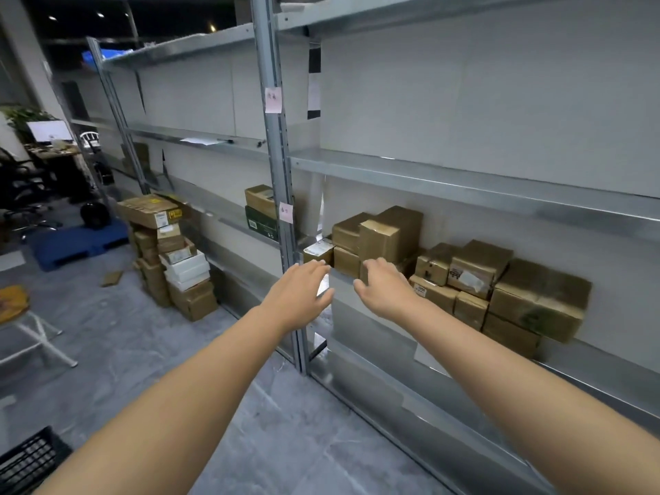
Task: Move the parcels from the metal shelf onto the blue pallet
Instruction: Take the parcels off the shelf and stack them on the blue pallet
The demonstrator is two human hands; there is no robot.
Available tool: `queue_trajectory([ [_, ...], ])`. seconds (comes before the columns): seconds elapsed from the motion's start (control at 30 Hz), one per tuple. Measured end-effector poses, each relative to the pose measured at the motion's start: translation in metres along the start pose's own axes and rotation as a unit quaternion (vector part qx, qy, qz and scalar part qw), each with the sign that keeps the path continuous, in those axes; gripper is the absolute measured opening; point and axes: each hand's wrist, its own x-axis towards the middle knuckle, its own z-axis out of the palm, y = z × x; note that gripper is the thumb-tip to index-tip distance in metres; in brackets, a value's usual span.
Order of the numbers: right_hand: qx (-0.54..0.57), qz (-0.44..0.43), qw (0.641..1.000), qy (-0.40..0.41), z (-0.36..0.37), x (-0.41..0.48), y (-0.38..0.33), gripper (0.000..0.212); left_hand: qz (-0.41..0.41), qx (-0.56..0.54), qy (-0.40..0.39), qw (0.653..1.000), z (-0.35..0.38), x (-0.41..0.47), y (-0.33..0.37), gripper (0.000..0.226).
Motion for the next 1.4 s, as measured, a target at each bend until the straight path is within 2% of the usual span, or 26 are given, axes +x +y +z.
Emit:
queue_trajectory([
  [0.17, -0.014, 0.007, 1.0, -0.02, 0.017, 0.082, 0.005, 0.045, 0.006, -0.007, 0.01, 1.0, 0.013, 0.073, -0.048, 0.049],
  [0.3, -0.021, 0.022, 0.999, -0.042, 0.024, 0.138, 0.007, 0.049, -0.01, -0.029, 0.011, 0.999, 0.024, 0.122, -0.08, 0.053],
  [0.73, 0.005, 0.014, 0.998, -0.058, 0.064, 0.245, -0.005, 0.049, 0.035, -0.012, -0.004, 0.999, 0.064, 0.22, -0.137, 0.054],
  [0.93, 0.04, 0.078, 0.995, -0.053, 0.086, 0.311, 0.009, 0.052, 0.077, -0.014, -0.012, 0.997, 0.081, 0.295, -0.171, 0.053],
  [1.13, 0.053, 0.19, 0.98, -0.024, 0.107, 0.385, 0.03, 0.055, 0.124, -0.023, -0.056, 0.99, 0.113, 0.375, -0.205, 0.054],
  [1.27, 0.048, 0.239, 0.969, -0.036, 0.124, 0.422, 0.034, 0.056, 0.151, -0.041, -0.062, 0.986, 0.131, 0.425, -0.225, 0.05],
  [1.4, 0.037, 0.29, 0.956, -0.018, 0.133, 0.45, 0.038, 0.042, 0.179, -0.06, -0.083, 0.979, 0.156, 0.463, -0.239, 0.054],
])
